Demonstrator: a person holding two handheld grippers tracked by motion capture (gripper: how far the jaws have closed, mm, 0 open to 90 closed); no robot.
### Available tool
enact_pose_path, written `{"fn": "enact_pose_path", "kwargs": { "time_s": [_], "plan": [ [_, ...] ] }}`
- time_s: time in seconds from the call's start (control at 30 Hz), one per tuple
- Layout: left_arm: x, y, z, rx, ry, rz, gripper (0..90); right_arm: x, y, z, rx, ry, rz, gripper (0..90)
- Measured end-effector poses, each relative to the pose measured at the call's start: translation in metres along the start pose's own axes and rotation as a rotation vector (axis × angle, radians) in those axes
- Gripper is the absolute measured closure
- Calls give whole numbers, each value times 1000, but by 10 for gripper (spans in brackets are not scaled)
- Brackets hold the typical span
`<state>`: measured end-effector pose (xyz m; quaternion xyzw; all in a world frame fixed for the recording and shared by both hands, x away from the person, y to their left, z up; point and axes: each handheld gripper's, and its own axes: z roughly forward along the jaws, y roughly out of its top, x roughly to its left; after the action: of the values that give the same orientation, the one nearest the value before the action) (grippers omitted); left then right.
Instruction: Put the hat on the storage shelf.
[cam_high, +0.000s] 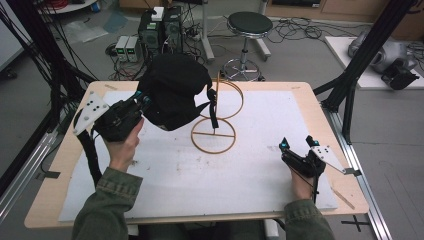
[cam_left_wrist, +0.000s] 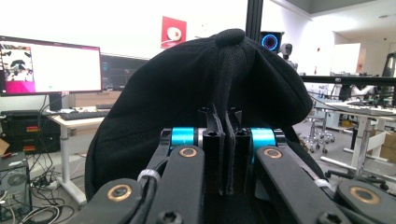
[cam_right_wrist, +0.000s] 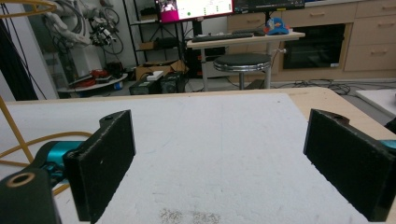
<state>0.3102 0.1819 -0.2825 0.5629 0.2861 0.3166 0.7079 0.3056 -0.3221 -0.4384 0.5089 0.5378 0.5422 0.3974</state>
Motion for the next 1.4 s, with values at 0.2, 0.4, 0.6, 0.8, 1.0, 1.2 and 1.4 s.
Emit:
{"fn": "enact_pose_path", "kwargs": {
  "time_s": [0.2, 0.4, 0.6, 0.8, 1.0, 1.2, 1.4],
  "plan": [
    [4, 2, 18, 2, -20, -8, 874, -1, 0, 1, 0, 2, -4, 83],
    [2, 4, 37, 18, -61, -12, 874, -1, 0, 1, 3, -1, -8, 83],
    [-4, 3, 55, 18, -88, -24, 874, -1, 0, 0, -1, 3, -7, 83],
    [-8, 10, 75, 14, -109, -26, 874, -2, 0, 0, -1, 4, -6, 83],
    [-12, 7, 92, 42, -126, -34, 873, -3, 0, 0, 0, 5, -5, 83],
    [-13, 2, 104, 74, -136, -38, 873, -4, 0, -1, -3, 3, 1, 83],
    [-12, 0, 114, 153, -162, -62, 873, -5, 0, -1, -4, 2, 4, 83]
  ]
}}
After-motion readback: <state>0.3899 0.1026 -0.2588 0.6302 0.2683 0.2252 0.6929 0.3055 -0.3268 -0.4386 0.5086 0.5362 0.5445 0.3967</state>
